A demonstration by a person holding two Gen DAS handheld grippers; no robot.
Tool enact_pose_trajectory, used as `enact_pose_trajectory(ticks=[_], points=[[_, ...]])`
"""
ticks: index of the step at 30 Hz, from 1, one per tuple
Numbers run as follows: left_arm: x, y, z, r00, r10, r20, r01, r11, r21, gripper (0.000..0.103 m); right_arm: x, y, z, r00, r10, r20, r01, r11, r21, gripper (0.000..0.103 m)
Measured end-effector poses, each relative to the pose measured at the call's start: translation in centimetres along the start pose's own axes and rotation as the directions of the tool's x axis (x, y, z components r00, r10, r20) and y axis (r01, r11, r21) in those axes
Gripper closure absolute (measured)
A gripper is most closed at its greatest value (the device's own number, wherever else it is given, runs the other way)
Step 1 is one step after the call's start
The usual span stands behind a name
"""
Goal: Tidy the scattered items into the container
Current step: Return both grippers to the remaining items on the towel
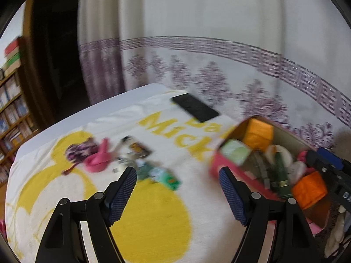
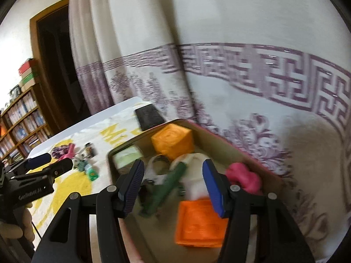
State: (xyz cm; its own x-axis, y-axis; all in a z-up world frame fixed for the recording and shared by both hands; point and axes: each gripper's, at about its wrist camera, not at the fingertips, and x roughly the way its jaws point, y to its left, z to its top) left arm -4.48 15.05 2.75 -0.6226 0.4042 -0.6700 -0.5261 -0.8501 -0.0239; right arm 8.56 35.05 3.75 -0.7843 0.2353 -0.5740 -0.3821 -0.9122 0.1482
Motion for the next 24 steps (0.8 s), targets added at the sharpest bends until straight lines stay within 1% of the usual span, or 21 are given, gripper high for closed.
enact_pose_trajectory(ticks=[5, 10, 15, 17, 22, 24], points=[[-0.1, 5.4, -1.4, 0.997, 0.076, -0.029, -0.078, 0.992, -0.097, 0.024, 1.0, 3.4, -0.4, 0.996, 0.081, -0.043, -0.083, 0.996, -0.043, 0.043], [0.1, 9.1, -3.3, 0.989, 0.128, -0.069, -0.138, 0.977, -0.164, 0.024, 2.2, 7.2, -1.0, 0.985, 0.149, -0.083, -0.157, 0.983, -0.095, 0.043], [0.5, 11.1, -4.5, 0.986, 0.138, -0.098, -0.156, 0.966, -0.206, 0.024, 4.4, 11.5, -1.6, 0.969, 0.210, -0.133, -0.232, 0.956, -0.181, 0.043], [0.6, 11.7, -4.8, 0.985, 0.138, -0.103, -0.158, 0.963, -0.219, 0.024, 5.6, 13.2, -1.9, 0.962, 0.221, -0.162, -0.253, 0.942, -0.218, 0.043], [1.0, 12.3, -5.1, 0.984, 0.133, -0.114, -0.157, 0.959, -0.236, 0.024, 8.2, 16.6, -2.8, 0.951, 0.221, -0.215, -0.283, 0.905, -0.319, 0.043], [1.2, 12.4, -5.1, 0.984, 0.129, -0.119, -0.155, 0.958, -0.242, 0.024, 9.5, 17.3, -3.0, 0.950, 0.204, -0.238, -0.278, 0.899, -0.339, 0.044]])
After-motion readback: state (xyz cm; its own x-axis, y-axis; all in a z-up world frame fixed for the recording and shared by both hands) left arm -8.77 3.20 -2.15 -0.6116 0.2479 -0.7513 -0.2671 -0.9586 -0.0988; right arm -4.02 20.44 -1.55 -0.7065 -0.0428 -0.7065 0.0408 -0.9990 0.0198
